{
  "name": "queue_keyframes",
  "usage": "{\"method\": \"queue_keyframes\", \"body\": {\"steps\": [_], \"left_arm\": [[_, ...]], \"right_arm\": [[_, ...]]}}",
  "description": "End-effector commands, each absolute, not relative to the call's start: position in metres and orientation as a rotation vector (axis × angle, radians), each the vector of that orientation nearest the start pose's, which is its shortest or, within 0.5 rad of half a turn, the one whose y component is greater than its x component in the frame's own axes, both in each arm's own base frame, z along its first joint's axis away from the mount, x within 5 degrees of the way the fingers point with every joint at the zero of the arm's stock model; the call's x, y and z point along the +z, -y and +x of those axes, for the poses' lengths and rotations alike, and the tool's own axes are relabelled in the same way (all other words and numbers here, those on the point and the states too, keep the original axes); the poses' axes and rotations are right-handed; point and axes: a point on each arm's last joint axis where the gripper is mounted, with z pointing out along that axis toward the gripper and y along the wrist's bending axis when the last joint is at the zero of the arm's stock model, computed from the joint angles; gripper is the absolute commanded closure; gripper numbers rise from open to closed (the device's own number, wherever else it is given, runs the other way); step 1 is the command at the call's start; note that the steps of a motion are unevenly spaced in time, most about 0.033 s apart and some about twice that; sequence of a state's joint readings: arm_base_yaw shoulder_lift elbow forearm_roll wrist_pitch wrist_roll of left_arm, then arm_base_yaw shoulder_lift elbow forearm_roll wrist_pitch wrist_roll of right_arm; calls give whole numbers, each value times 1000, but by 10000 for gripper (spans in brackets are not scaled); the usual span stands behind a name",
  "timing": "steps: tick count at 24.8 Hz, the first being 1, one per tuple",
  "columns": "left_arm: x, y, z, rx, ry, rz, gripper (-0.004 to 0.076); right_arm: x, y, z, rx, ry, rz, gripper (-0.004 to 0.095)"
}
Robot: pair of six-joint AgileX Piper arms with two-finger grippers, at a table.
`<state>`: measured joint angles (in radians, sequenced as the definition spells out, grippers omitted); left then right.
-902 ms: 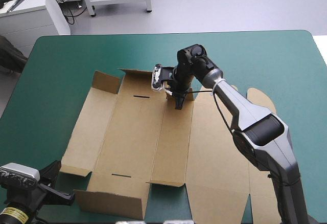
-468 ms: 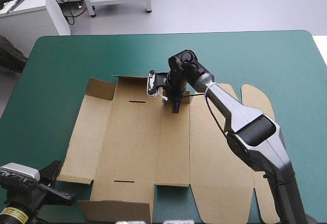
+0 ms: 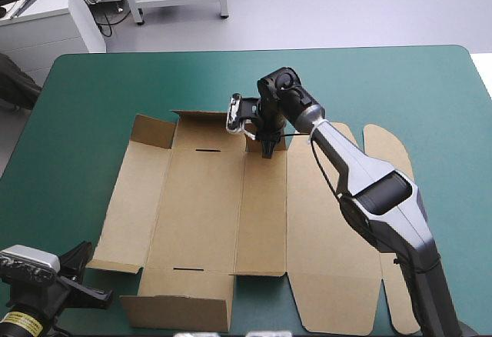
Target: Fold the box
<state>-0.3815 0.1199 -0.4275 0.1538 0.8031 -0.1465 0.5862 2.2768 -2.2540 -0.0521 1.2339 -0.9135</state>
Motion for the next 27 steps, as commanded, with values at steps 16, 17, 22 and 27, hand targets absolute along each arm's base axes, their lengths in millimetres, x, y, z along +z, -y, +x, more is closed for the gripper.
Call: {"method": "queue_keyframes", "body": {"steps": [16, 17, 22, 27], "left_arm": [[289, 3, 34, -173, -1874, 265, 734], [289, 2, 35, -162, -1872, 267, 734], [289, 2, 35, -153, -1871, 269, 734], [289, 2, 35, -153, -1871, 269, 734]], "right_arm": [[486, -172, 306, -129, -2058, -963, 923], [496, -157, 283, -111, -2058, -926, 924], [497, -115, 213, -59, -2091, -836, 924], [456, -65, 127, 78, -1933, -683, 924]]}}
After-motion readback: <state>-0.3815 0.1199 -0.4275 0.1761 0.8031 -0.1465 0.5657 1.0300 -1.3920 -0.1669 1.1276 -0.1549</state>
